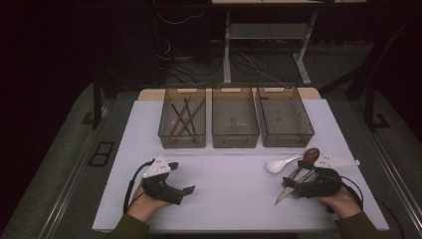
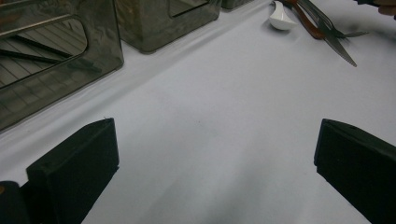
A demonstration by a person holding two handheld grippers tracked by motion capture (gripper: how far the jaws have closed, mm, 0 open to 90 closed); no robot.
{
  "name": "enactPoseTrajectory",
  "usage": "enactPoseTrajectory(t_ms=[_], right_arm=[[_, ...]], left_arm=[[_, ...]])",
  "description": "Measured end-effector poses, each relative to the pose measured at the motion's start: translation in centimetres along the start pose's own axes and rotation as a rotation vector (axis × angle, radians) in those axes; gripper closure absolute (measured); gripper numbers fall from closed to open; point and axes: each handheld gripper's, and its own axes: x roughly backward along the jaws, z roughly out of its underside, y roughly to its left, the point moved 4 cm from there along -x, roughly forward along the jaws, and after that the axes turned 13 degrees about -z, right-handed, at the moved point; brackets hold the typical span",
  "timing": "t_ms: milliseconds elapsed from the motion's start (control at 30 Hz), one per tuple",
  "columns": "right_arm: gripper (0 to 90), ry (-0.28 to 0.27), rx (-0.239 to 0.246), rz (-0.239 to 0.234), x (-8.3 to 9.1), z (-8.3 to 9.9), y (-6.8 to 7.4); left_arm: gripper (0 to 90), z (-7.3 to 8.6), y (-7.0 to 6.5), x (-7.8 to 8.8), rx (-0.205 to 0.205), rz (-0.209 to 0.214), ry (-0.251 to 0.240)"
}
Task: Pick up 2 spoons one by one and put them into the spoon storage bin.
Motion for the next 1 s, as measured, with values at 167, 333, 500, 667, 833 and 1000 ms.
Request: enactPoseTrajectory(t_ms=[167, 333, 500, 667, 833, 1000], right_arm=[[15.9, 0.013, -0.013, 0.005, 0.8, -0.5, -0.3], [39.6, 0.053, -0.024, 0.01, 0.4, -0.4, -0.7], [65.6, 0.128, -0.033, 0.004, -0.9, -0.3, -1.0], [83.8, 0.178, -0.029, -0.028, -2.1, -0.4, -1.2], [89.0, 0.21, -0.011, -0.063, -3.2, -0.5, -1.0], [89.1, 0.232, -0.005, -0.077, -3.9, -0.5, -0.8]], left_arm=[[0.0, 0.2, -0.1, -0.3, -0.009, 0.007, 0.014], [0.0, 0.1, -0.2, -0.3, -0.011, 0.012, 0.01], [0.0, 0.1, -0.3, -0.3, -0.013, 0.016, 0.011], [0.0, 0.3, -0.3, -0.2, -0.015, 0.018, 0.017], [0.0, 0.2, -0.4, -0.2, -0.013, 0.018, 0.013], [0.0, 0.2, -0.4, -0.2, -0.013, 0.017, 0.014]])
